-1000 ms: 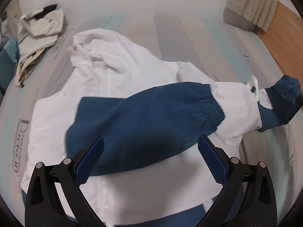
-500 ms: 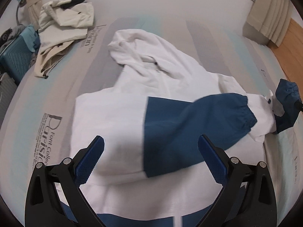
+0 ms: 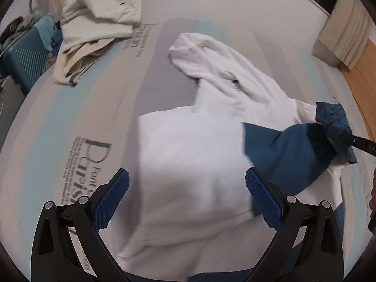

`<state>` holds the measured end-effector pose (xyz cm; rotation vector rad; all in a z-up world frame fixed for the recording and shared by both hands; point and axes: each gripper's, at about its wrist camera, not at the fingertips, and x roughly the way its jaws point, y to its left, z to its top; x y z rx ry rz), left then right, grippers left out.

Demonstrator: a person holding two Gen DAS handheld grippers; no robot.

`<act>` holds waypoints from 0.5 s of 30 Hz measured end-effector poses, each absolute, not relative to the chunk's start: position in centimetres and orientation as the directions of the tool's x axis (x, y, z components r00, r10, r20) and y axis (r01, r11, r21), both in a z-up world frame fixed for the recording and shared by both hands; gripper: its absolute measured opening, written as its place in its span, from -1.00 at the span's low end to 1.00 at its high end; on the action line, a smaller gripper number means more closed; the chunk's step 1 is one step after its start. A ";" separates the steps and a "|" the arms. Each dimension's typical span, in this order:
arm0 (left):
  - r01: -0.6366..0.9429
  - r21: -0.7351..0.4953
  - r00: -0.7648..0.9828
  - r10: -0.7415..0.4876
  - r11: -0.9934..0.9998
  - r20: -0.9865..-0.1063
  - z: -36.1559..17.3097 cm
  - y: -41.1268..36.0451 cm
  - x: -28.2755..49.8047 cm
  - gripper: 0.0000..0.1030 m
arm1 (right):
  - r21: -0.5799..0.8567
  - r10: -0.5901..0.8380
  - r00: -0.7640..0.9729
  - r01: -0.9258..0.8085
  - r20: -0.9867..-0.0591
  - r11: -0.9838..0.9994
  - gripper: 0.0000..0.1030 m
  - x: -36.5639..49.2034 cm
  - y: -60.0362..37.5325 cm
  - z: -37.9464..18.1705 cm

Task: Fold large clothes
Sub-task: 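Carry the sleeve with the right tool across the jacket body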

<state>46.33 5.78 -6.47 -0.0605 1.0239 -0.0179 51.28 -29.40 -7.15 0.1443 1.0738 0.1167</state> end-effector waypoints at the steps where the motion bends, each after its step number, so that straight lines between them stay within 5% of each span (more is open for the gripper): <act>1: -0.015 -0.056 0.521 -0.040 0.998 -0.853 -6.6 6.6 46.3 0.89 | 0.183 0.176 0.464 -0.030 -0.868 0.983 -0.48 51.5 -28.0 -7.5; 15: -0.067 -0.045 0.507 -0.005 0.997 -0.862 -8.1 16.7 45.8 0.89 | 0.219 0.284 0.391 -0.203 -0.876 0.954 -0.49 52.5 -11.1 -9.7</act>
